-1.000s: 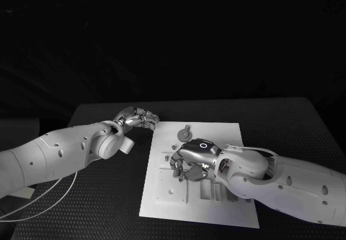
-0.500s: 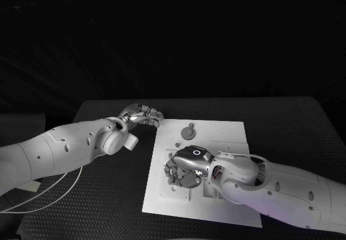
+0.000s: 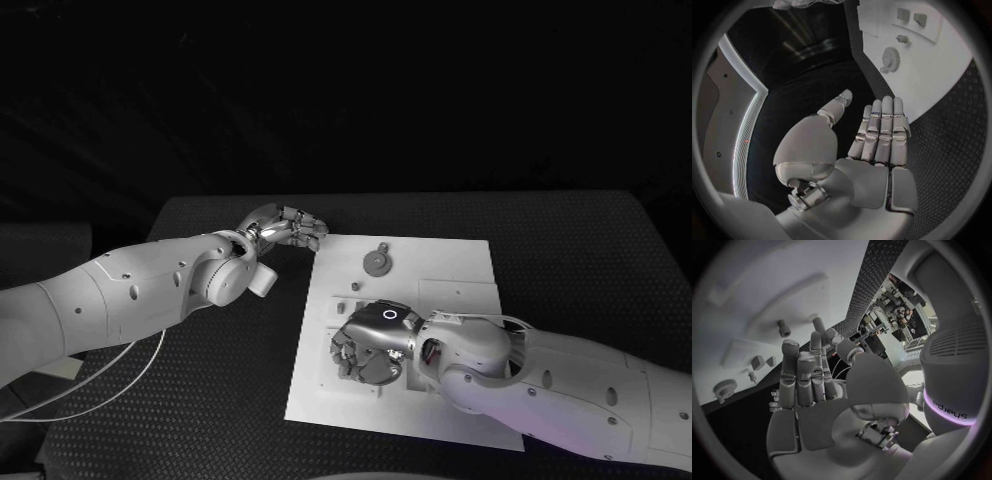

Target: Assemble the parts on the task board

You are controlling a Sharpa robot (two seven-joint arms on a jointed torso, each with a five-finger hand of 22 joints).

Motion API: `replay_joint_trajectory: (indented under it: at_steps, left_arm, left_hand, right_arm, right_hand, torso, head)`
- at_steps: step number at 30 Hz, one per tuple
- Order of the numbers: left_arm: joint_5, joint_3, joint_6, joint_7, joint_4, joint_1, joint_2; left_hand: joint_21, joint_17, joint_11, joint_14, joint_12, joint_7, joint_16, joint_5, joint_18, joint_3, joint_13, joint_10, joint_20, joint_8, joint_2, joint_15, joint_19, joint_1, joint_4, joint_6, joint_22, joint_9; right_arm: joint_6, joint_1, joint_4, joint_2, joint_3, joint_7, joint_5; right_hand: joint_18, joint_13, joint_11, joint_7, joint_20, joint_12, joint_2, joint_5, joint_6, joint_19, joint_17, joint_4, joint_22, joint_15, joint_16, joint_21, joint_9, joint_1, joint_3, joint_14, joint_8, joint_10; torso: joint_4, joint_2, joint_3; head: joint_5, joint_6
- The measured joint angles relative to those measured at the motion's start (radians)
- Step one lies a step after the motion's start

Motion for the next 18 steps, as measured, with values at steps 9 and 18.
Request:
replay_joint_trajectory:
  at_steps: [9,18]
  left_arm:
    - [0.000,0.000,0.000,0.000,0.000,0.000,-0.001]
    - [0.000,0.000,0.000,0.000,0.000,0.000,-0.001]
  left_hand:
    - [0.000,0.001,0.000,0.000,0.000,0.000,0.000,0.000,0.000,0.000,0.000,0.000,0.000,0.000,0.000,0.000,0.000,0.000,0.000,0.000,-0.001,0.000]
    - [0.000,0.002,0.000,0.000,0.000,0.000,0.000,0.000,0.000,0.000,-0.001,0.000,0.000,0.000,0.000,0.000,0.000,0.000,0.000,0.000,-0.001,0.000]
  right_arm:
    - [0.006,0.001,0.000,-0.007,0.001,-0.001,-0.008]
    - [0.006,0.001,0.001,-0.010,0.001,-0.001,-0.020]
  right_hand:
    - [0.000,0.000,0.000,0.000,0.000,0.000,0.000,0.000,0.000,0.000,0.000,0.000,0.000,0.000,0.000,0.000,0.000,0.000,0.000,-0.002,0.000,0.000]
    - [0.000,0.000,0.000,0.000,0.001,0.000,0.000,0.000,0.000,0.000,0.000,0.000,0.000,-0.001,0.000,0.000,0.000,0.000,0.000,-0.003,0.000,0.000]
  torso:
    - [-0.0009,0.000,0.0002]
    - [-0.0015,-0.001,0.0010]
  head:
    - [0.003,-0.003]
    - [0.004,-0.006]
